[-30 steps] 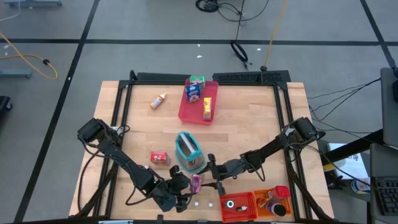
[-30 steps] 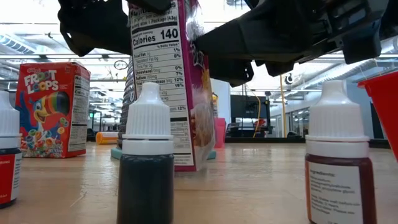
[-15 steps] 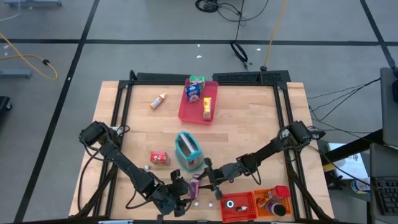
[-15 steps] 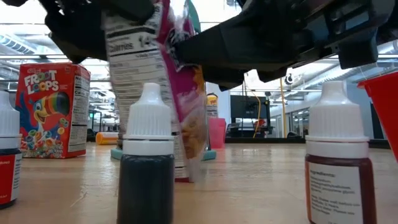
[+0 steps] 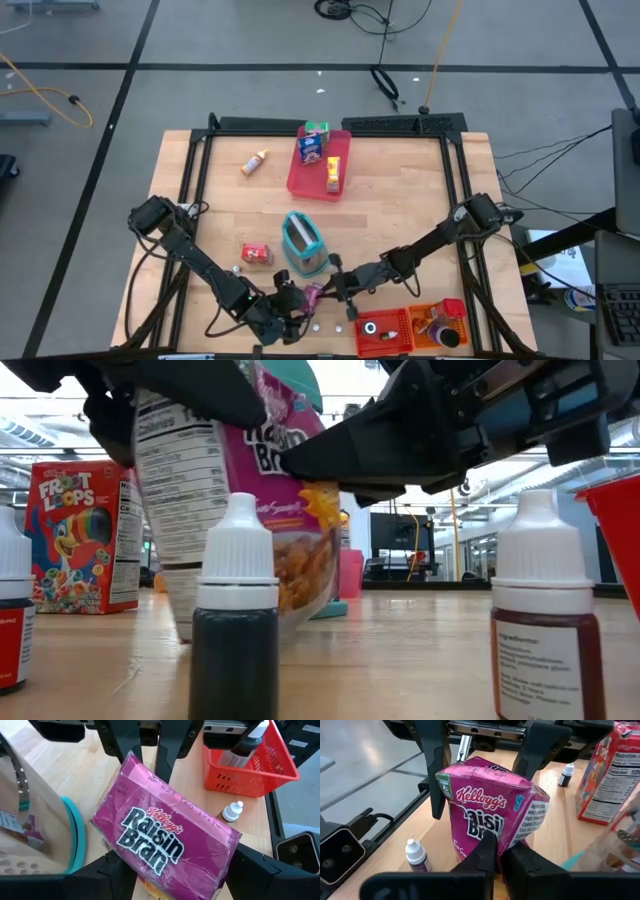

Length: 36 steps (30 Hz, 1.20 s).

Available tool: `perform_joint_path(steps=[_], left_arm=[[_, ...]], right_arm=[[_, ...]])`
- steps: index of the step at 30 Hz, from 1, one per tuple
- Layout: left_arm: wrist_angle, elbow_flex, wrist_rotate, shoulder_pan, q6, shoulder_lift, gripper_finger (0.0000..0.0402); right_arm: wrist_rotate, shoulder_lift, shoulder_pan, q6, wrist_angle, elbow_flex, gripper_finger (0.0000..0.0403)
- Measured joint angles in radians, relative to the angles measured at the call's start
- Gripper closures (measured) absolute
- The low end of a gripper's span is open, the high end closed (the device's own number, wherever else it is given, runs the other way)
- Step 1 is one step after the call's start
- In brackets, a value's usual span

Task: Pick & Place Kitchen Items
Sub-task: Put the pink cereal box into the pink bin

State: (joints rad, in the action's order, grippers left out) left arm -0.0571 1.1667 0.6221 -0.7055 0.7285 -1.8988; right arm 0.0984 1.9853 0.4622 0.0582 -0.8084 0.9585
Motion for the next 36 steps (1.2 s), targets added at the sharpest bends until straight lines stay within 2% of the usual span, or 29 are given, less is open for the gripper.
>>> perform_joint_path(steps=[9,17,23,30,33,36], left_arm=[[-0.003,0.002,0.032,-0.020,-0.002,0.045,0.0149],[-0.027,0.002,0.220,-0.095,-0.069,0.163,0.0149],[-0.021,0.002,0.295,-0.129,-0.126,0.215,0.0149],[-0.022,0.002,0.303,-0.122,-0.146,0.214,0.0149],[-0.022,0.002,0.299,-0.113,-0.148,0.213,0.0149],[-0.021,0.002,0.299,-0.112,-0.148,0.213,0.0149]], right_arm=[[0.048,-0.125,0.034,-0.032,0.168,-0.003,0.0398],[0.103,-0.237,0.061,-0.042,0.283,-0.004,0.0399],[0.167,-0.385,0.066,-0.046,0.342,-0.004,0.0399],[0.295,-0.599,0.064,-0.049,0.453,-0.004,0.0399],[0.311,-0.682,0.064,-0.071,0.471,-0.004,0.0399],[0.395,-0.755,0.064,-0.122,0.498,-0.004,0.0399]])
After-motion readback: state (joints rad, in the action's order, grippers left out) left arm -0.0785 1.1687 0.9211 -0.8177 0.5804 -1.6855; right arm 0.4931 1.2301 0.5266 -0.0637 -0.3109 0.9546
